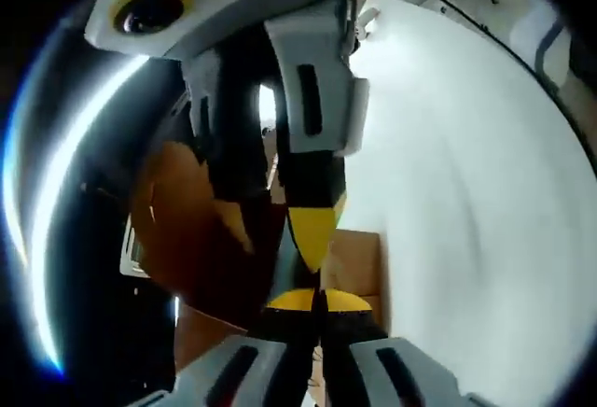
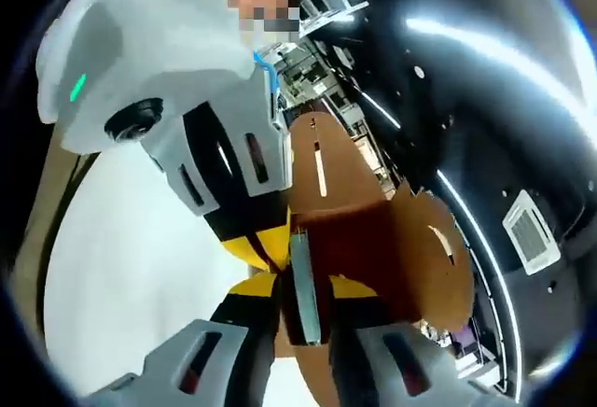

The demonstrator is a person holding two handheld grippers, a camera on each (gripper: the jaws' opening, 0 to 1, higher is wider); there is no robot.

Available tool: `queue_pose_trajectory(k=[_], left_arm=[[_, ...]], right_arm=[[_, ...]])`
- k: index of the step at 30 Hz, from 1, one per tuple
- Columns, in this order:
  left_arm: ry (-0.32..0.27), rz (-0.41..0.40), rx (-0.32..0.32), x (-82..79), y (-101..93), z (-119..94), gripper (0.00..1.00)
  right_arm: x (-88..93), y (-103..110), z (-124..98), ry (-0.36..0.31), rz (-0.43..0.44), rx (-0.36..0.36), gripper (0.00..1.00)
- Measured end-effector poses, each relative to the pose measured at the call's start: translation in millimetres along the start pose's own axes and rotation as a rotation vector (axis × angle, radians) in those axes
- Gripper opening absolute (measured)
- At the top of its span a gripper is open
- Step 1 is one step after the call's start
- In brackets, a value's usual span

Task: Pick up one paper box from the group, open the paper box, and remove the item inside

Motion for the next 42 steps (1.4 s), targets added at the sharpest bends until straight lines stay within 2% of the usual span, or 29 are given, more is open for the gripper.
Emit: queue_pose_trajectory(k=[4,6,10,12,14,20,23,25,29,31,32,33,34,36,39,42], left_arm=[[0.010,0.032,-0.007,-1.5,-0.7,-3.3,0.03],[0.012,0.039,-0.010,-4.1,-2.4,-5.7,0.03],[-0.004,0.039,0.001,-10.2,-6.4,-6.7,0.03],[-0.008,0.044,0.007,-12.1,-9.2,-5.9,0.03],[-0.015,0.037,0.013,-13.1,-11.1,-5.3,0.03],[-0.026,0.018,0.044,-13.2,-15.8,-5.2,0.03],[-0.050,-0.029,0.081,-16.0,-22.0,-3.3,0.03],[-0.089,-0.083,0.135,-19.5,-29.1,-1.6,0.03],[-0.096,-0.117,0.156,-13.1,-29.0,-1.1,0.03],[-0.130,-0.179,0.180,-14.4,-31.8,-0.1,0.03],[-0.151,-0.213,0.186,-15.5,-31.6,-0.1,0.03],[-0.173,-0.251,0.202,-16.5,-31.8,-0.6,0.03],[-0.198,-0.281,0.220,-17.9,-31.2,-1.2,0.03],[-0.244,-0.336,0.258,-19.4,-29.8,-2.3,0.03],[-0.347,-0.442,0.330,-25.9,-29.8,-7.3,0.03],[-0.438,-0.527,0.436,-28.9,-32.4,-10.4,0.03]], right_arm=[[0.4,-5.7,0.1,0.008,-0.003,0.018,0.20],[0.5,-1.9,0.5,0.015,-0.015,0.008,0.20],[5.5,7.5,5.1,0.064,-0.097,-0.010,0.16],[4.6,9.6,5.1,0.061,-0.096,-0.023,0.15],[5.8,11.9,5.7,0.064,-0.079,-0.038,0.09],[7.6,17.8,4.5,0.064,-0.080,-0.038,0.08],[9.0,16.6,-1.6,0.061,-0.088,-0.026,0.08],[6.7,14.2,-8.3,0.017,-0.022,-0.024,0.08],[2.5,8.2,-24.8,-0.077,0.088,-0.022,0.08],[2.4,7.6,-33.3,-0.133,0.168,-0.037,0.08],[3.0,6.7,-37.3,-0.169,0.244,-0.047,0.08],[4.9,5.3,-42.5,-0.224,0.355,-0.067,0.08],[7.8,3.7,-46.8,-0.258,0.422,-0.076,0.08],[13.2,0.5,-57.6,-0.339,0.525,-0.079,0.08],[22.4,-6.1,-73.4,-0.437,0.694,-0.082,0.08],[29.5,-16.1,-88.2,-0.523,0.791,-0.046,0.08]])
Point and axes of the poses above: the point that each gripper's makers call its tool centre point, and the gripper's own axes: z roughly forward along the fingers, y roughly to its left, x roughly out of its underside, the point moved 5 cm from there along -z, roughly backward along the fingers, and after that the axes turned 11 degrees about z, right-handed, at the moved point
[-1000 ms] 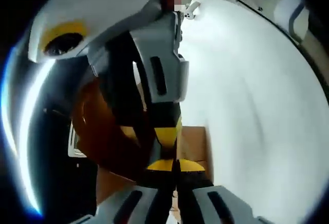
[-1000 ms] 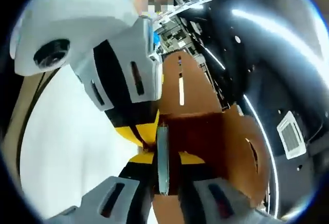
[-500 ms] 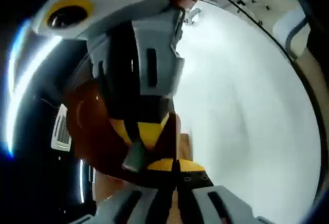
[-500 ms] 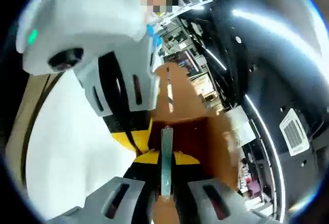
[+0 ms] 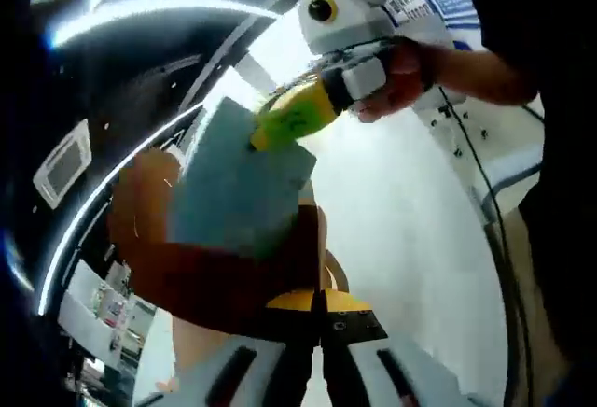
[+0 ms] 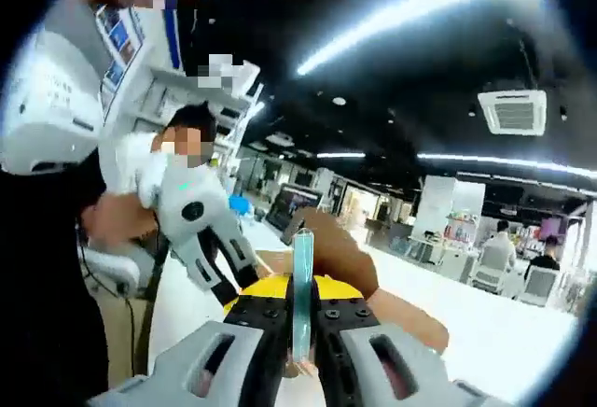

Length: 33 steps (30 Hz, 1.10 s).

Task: Pick up one paper box from the group, open the paper box, and remove the item inside

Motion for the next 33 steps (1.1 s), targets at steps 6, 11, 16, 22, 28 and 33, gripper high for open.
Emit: queue_pose_trajectory(k=[6,11,16,22,28,33], left_arm=[[-0.041,-0.138,0.120,12.2,0.7,8.4,0.03],[-0.123,-0.281,0.239,18.0,1.7,15.3,0.03],[-0.126,-0.353,0.286,28.7,11.2,25.1,0.03],[-0.136,-0.404,0.393,35.2,15.0,34.5,0.04],[-0.169,-0.488,0.360,38.2,26.7,44.4,0.07],[-0.206,-0.490,0.295,33.1,29.7,37.6,0.22]], right_arm=[[-14.9,-15.9,-27.0,-0.149,0.123,0.038,0.08],[-23.7,-30.6,-48.1,-0.287,0.241,0.056,0.08],[-23.8,-41.0,-62.6,-0.356,0.291,0.073,0.08],[-10.4,-47.2,-64.1,-0.290,0.278,0.122,0.09],[-7.9,-45.7,-63.7,-0.286,0.287,0.125,0.09],[-7.7,-44.9,-64.3,-0.284,0.284,0.126,0.09]])
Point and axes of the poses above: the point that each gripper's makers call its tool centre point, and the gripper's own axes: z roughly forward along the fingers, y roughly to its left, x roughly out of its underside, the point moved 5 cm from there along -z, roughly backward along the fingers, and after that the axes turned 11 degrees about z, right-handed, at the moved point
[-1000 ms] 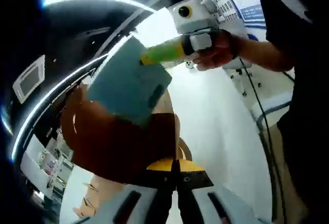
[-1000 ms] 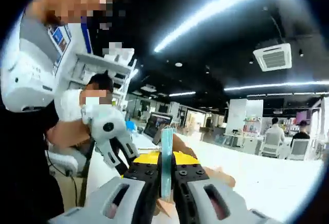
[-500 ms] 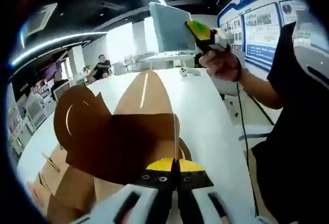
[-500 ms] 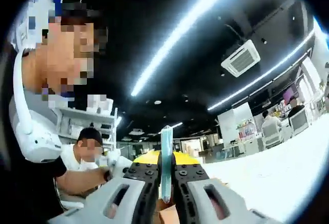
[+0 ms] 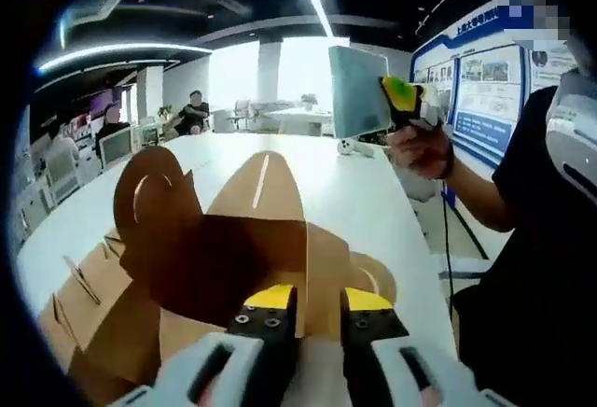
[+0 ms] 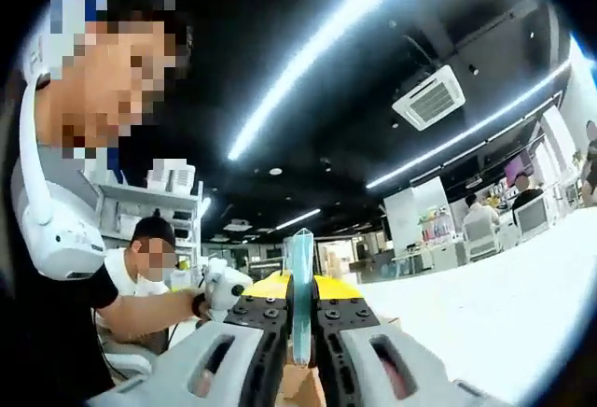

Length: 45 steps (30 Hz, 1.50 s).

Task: Pick up one paper box from the group, open the paper box, and remove the item inside

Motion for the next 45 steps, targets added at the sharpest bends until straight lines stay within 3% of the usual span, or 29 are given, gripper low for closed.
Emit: queue_pose_trajectory(k=[3,7,9,11,13,15,18,24,33,37,40,42,45], left_arm=[[-0.022,0.009,-0.001,-4.2,-3.9,-5.6,0.29],[-0.081,0.004,-0.061,-10.9,2.5,-16.3,0.29],[-0.150,-0.003,-0.114,-18.7,7.6,-24.3,0.29],[-0.258,-0.064,-0.157,-29.4,9.9,-35.3,0.29],[-0.365,-0.157,-0.268,-39.0,16.9,-49.8,0.28],[-0.447,-0.180,-0.385,-44.2,18.0,-65.0,0.28],[-0.477,-0.153,-0.494,-45.1,4.9,-79.8,0.26],[-0.419,-0.051,-0.669,-37.9,-21.8,-96.2,0.25],[-0.383,-0.065,-0.696,-21.3,-41.7,-94.1,0.25],[-0.424,-0.120,-0.681,-19.7,-47.3,-94.4,0.25],[-0.419,-0.118,-0.685,-17.3,-51.6,-90.8,0.25],[-0.422,-0.125,-0.686,-15.0,-52.4,-90.3,0.23],[-0.430,-0.141,-0.685,-13.6,-52.8,-89.9,0.22]], right_arm=[[2.1,0.2,0.2,0.004,0.002,0.002,0.09],[3.8,1.0,1.8,0.009,0.008,0.003,0.09],[3.0,1.4,2.2,0.005,0.015,0.002,0.09],[2.2,1.9,2.3,0.001,0.020,0.001,0.09],[1.4,1.6,1.9,0.003,0.027,0.006,0.09],[0.7,0.6,0.9,0.006,0.048,0.012,0.08],[2.2,-1.2,0.7,0.019,0.098,0.011,0.08],[18.2,-7.3,-3.9,0.075,0.270,0.045,0.08],[41.9,-27.1,-36.0,0.083,0.537,0.167,0.08],[75.3,-23.0,-48.5,0.181,0.662,0.221,0.08],[102.2,-26.2,-60.3,0.255,0.750,0.320,0.08],[112.8,-26.8,-65.2,0.304,0.754,0.357,0.08],[115.9,-26.3,-65.4,0.313,0.748,0.363,0.08]])
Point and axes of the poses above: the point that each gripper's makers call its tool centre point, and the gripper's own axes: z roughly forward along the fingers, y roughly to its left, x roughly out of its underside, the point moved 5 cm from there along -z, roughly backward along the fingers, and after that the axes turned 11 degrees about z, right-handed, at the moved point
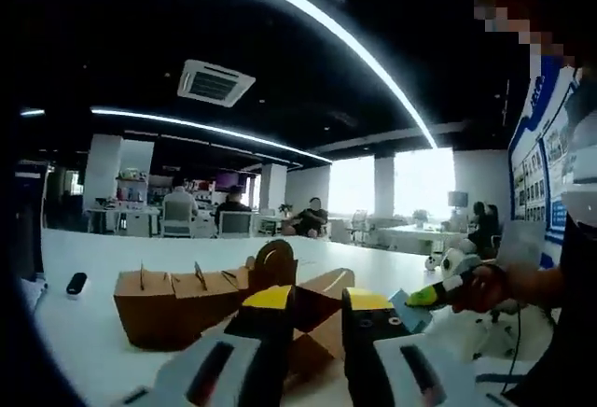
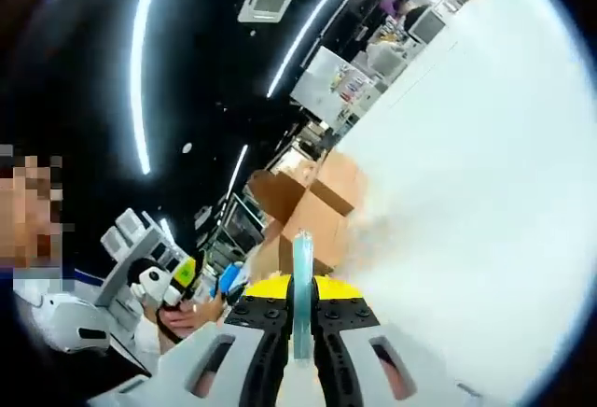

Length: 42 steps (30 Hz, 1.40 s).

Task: Pick up one paper box from the group, open the paper box, and remove the item inside

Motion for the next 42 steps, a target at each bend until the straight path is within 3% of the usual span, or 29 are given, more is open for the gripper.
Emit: queue_pose_trajectory(k=[2,10,13,20,24,35,38,42], left_arm=[[0.012,-0.027,-0.010,5.8,1.5,-1.7,0.22],[0.023,-0.044,0.000,7.7,-1.6,-3.9,0.22],[0.031,-0.046,0.007,10.1,-3.7,-5.5,0.22],[0.034,-0.068,0.010,14.5,-6.5,-8.5,0.22],[0.038,-0.074,0.006,16.7,-5.8,-10.3,0.22],[0.049,-0.076,-0.002,20.9,-6.2,-12.2,0.22],[0.048,-0.077,0.007,21.3,-8.1,-13.3,0.22],[0.046,-0.072,0.002,21.5,-7.2,-15.8,0.22]], right_arm=[[10.7,-4.2,5.7,0.037,-0.007,0.044,0.08],[37.7,7.2,28.0,0.140,-0.002,0.064,0.09],[44.9,8.7,35.1,0.151,-0.011,0.072,0.09],[75.0,7.1,44.0,0.214,0.068,0.055,0.09],[80.3,5.9,45.6,0.215,0.059,0.068,0.10],[79.7,11.1,47.9,0.189,-0.172,0.148,0.12],[80.5,11.6,46.9,0.187,-0.342,0.192,0.14],[80.0,12.0,46.0,0.196,-0.477,0.219,0.19]])
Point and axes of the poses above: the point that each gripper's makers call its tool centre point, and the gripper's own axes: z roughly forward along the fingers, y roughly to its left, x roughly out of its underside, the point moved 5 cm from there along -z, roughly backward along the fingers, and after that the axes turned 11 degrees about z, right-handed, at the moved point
